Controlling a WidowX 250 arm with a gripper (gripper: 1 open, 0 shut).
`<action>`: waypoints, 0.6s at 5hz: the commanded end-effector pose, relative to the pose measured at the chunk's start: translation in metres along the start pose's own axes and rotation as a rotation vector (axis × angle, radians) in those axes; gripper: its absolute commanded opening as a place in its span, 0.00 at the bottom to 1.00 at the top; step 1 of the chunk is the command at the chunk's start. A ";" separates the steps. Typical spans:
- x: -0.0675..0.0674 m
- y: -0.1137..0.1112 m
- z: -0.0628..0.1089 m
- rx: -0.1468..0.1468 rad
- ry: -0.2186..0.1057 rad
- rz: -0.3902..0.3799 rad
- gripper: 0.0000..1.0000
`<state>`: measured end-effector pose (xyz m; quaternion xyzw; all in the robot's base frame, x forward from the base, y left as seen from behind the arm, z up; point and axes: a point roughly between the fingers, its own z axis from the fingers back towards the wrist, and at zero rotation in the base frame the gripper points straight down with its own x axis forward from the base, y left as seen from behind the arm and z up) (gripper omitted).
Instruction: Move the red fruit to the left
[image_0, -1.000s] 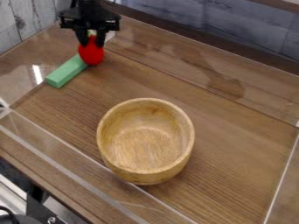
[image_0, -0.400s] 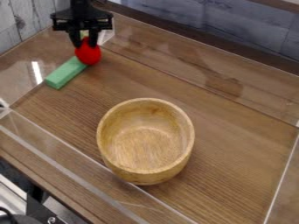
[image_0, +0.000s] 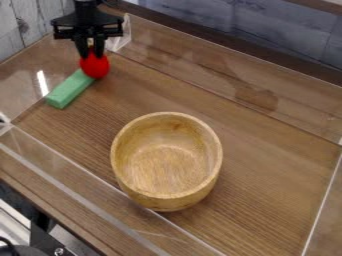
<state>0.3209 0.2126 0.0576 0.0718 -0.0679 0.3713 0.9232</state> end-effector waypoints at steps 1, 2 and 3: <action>0.008 0.009 0.024 -0.012 -0.051 0.004 0.00; 0.009 0.009 0.017 -0.007 -0.032 0.052 0.00; 0.009 -0.005 0.010 0.000 -0.026 0.060 1.00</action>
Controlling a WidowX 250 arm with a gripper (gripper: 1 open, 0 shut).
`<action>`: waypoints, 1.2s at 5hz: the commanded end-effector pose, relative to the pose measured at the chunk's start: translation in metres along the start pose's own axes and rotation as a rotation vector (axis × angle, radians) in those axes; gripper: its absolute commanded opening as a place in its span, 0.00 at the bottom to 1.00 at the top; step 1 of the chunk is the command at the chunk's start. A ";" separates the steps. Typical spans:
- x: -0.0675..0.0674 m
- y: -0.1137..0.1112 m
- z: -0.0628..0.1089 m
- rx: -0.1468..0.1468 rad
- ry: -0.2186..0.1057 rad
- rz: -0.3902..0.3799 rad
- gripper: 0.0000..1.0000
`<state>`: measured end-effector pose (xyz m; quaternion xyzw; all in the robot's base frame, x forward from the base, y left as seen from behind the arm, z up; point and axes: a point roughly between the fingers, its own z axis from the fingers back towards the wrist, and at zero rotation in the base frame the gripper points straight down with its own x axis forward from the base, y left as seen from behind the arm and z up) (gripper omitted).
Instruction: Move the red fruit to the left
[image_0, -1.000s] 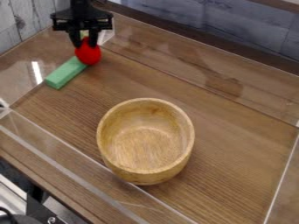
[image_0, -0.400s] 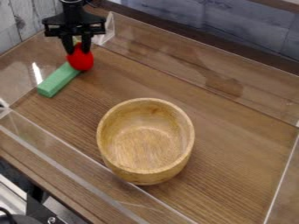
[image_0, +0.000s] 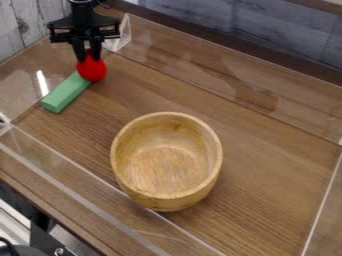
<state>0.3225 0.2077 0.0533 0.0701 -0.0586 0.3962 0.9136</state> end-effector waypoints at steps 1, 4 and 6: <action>0.012 -0.015 0.007 -0.004 -0.039 0.015 1.00; 0.001 -0.040 0.025 -0.045 -0.012 -0.065 1.00; 0.003 -0.064 0.037 -0.078 -0.014 -0.117 1.00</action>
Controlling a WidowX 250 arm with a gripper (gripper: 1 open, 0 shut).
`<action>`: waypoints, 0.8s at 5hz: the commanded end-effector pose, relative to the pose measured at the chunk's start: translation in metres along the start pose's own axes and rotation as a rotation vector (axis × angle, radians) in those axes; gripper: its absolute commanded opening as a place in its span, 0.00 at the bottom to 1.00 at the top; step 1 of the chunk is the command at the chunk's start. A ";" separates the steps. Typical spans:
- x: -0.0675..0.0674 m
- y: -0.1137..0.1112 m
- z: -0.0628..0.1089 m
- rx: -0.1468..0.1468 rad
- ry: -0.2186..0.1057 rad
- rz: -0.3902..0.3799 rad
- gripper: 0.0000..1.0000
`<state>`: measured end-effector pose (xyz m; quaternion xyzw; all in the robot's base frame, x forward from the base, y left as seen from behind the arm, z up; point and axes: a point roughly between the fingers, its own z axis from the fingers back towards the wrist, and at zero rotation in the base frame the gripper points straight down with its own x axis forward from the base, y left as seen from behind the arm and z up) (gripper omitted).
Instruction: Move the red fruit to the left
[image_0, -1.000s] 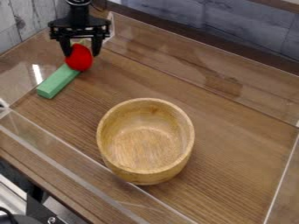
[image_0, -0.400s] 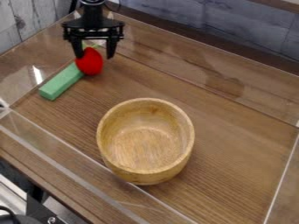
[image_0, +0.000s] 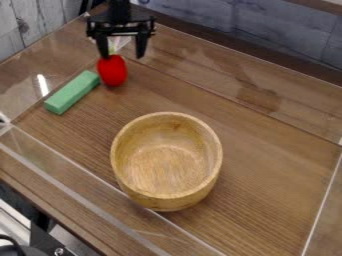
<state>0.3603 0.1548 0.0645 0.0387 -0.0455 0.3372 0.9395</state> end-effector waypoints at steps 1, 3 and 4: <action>0.013 -0.015 0.028 -0.027 -0.064 -0.036 1.00; 0.001 -0.026 0.029 0.001 -0.073 0.033 1.00; 0.005 -0.022 0.033 0.013 -0.074 0.065 1.00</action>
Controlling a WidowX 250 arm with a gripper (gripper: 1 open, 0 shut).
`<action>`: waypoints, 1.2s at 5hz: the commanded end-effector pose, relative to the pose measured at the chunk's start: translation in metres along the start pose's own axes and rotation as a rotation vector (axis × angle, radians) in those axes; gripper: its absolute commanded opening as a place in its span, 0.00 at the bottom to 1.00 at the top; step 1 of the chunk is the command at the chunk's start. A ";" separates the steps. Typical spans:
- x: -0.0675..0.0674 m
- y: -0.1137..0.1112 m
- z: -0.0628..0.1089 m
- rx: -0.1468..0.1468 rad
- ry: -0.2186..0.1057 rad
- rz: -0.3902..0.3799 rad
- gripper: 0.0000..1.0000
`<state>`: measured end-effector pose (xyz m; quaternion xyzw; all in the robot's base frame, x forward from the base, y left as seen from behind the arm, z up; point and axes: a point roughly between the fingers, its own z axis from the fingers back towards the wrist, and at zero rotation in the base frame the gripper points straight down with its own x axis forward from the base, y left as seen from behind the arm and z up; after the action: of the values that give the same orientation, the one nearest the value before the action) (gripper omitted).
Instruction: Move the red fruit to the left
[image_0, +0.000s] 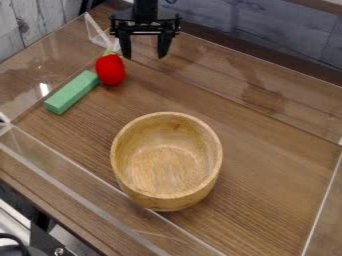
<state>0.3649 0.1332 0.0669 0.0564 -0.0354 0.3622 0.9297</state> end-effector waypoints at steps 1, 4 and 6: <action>0.022 0.000 0.033 -0.023 -0.082 0.049 1.00; 0.019 0.006 0.025 0.019 -0.094 0.107 1.00; 0.016 0.011 0.023 0.028 -0.110 0.041 1.00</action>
<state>0.3630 0.1445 0.0666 0.0893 -0.0467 0.3748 0.9216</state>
